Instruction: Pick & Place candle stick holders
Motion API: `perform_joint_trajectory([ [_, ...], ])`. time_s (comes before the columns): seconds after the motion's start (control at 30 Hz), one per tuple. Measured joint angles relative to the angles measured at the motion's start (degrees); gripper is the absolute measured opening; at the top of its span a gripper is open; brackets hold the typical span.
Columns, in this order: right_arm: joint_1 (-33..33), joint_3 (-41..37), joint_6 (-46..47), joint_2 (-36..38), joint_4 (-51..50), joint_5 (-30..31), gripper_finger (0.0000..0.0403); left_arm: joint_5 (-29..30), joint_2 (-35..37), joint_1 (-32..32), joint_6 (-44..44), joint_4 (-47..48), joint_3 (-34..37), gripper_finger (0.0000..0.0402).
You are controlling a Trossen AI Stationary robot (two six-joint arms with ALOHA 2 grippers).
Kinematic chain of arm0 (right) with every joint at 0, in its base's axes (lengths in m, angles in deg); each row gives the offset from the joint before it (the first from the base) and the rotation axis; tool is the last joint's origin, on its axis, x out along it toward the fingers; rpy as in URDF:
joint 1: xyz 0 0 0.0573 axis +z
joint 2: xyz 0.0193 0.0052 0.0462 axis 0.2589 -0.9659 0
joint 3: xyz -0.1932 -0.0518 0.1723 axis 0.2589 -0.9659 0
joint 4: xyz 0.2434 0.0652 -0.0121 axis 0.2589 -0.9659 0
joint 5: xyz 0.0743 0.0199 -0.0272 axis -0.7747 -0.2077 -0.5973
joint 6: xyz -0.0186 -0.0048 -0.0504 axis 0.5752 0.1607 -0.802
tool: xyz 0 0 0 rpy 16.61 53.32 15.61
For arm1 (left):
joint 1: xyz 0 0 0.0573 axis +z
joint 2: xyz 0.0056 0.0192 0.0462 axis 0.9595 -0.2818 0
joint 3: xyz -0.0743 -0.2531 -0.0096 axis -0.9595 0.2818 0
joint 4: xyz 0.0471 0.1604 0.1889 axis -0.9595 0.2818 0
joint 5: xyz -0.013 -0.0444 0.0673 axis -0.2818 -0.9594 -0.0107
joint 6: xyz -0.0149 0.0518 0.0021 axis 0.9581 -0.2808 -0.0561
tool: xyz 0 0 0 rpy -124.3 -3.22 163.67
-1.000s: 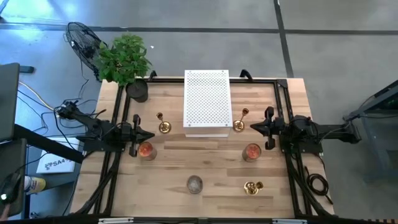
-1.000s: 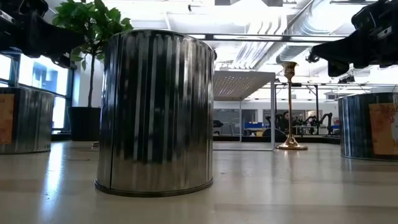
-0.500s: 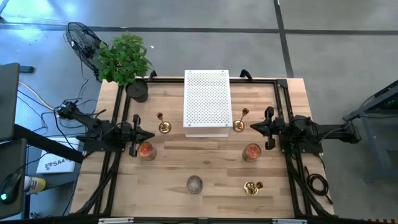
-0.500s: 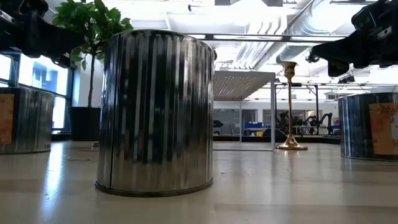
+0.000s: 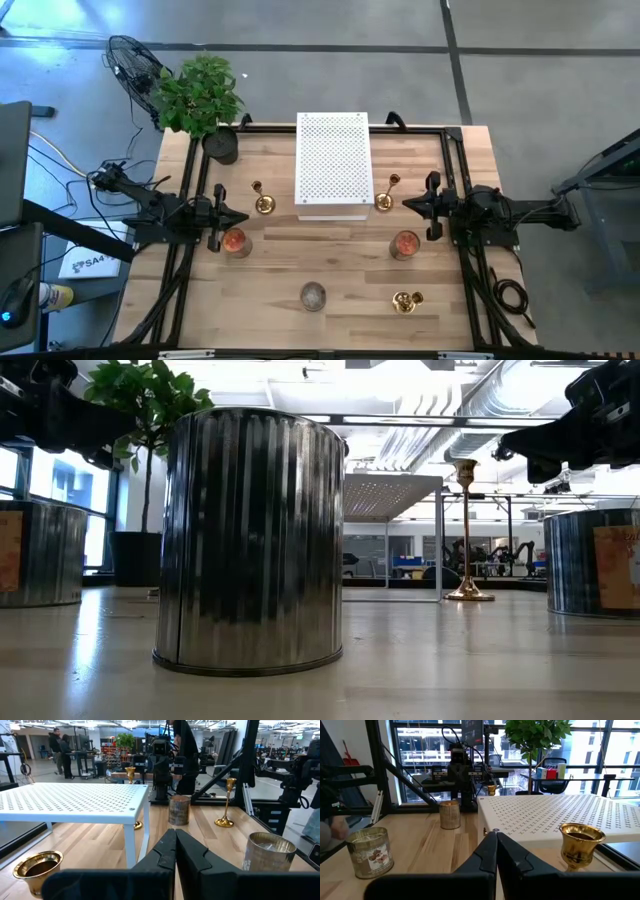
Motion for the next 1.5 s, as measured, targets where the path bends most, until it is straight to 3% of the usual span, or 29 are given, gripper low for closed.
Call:
perform_joint_trajectory([
  [1.33, -0.01, 0.0, -0.02, 0.0, 0.0, -0.01, 0.0, 0.0, -0.01, -0.01, 0.0, -0.02, -0.01, 0.0001],
  [1.5, -0.01, -0.01, -6.57, -0.01, -0.01, 0.01, 0.0, 0.0, -0.01, -0.02, 0.0, 0.0, -0.01, 0.0001],
])
